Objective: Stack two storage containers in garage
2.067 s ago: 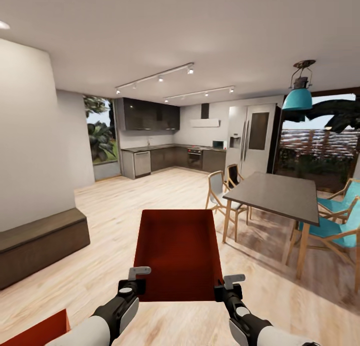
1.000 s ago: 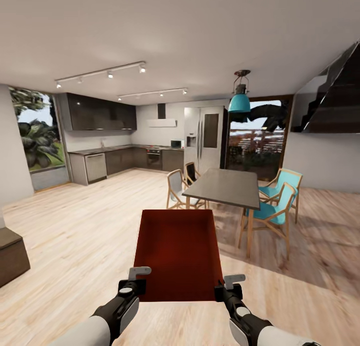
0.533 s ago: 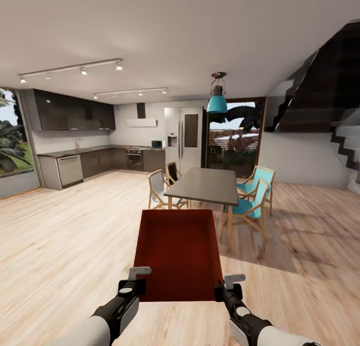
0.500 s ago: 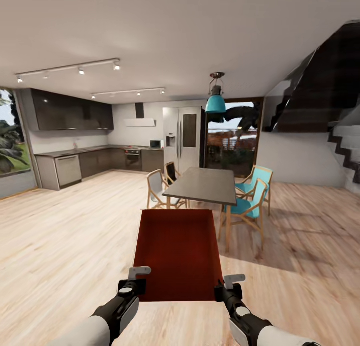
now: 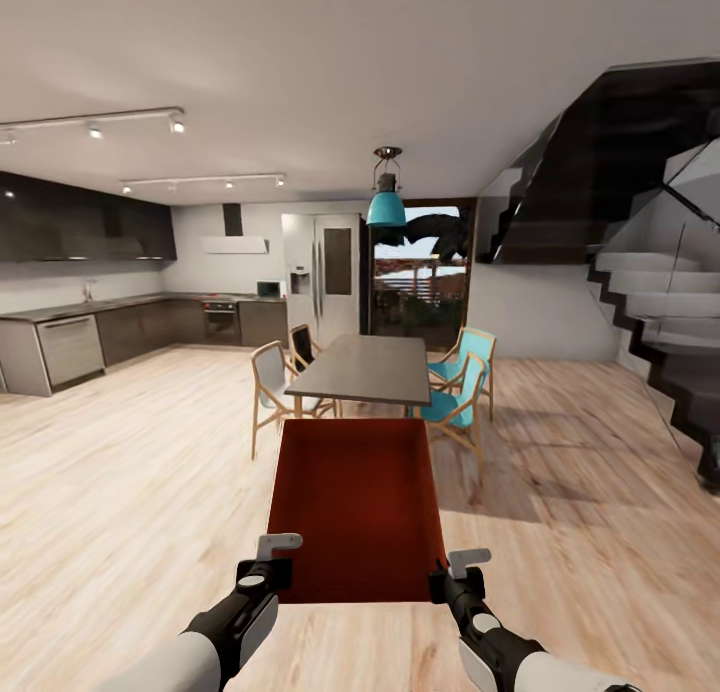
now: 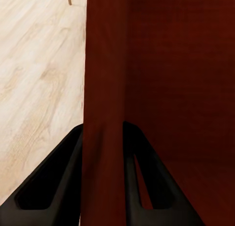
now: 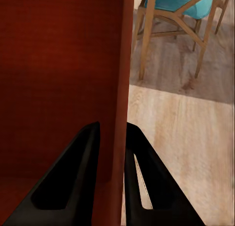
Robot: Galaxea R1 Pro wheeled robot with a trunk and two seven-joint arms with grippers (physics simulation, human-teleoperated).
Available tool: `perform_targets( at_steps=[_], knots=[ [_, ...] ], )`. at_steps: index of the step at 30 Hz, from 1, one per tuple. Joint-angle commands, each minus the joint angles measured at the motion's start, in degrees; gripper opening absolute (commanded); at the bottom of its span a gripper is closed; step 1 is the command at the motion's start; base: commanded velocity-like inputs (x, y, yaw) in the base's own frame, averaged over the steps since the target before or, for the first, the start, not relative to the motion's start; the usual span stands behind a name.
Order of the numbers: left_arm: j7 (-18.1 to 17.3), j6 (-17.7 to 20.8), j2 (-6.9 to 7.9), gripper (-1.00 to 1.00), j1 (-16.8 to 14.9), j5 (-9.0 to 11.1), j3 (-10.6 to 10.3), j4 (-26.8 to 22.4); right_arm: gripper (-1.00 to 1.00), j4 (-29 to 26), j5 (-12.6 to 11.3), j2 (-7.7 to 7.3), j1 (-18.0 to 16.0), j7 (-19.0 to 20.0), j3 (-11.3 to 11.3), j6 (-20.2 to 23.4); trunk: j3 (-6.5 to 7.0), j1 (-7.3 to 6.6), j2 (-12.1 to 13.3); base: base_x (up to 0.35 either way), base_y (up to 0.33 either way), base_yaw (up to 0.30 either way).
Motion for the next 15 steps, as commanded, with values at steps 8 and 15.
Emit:
perform_targets(
  at_steps=[8,15],
  knots=[
    [0.6,0.1,0.65,-1.0,-0.1,0.2,1.0,-0.1,-1.0,0.0,-0.6,-0.04,0.0,-0.2,-0.3,-0.3,-0.08,0.01,-0.1,0.0,0.0,-0.283],
    [0.6,0.1,0.63,-1.0,-0.1,0.2,1.0,-0.1,-1.0,0.0,-0.6,-0.08,0.0,-0.2,-0.3,-0.3,-0.08,0.01,-0.1,0.0,0.0,-0.283]
  ],
)
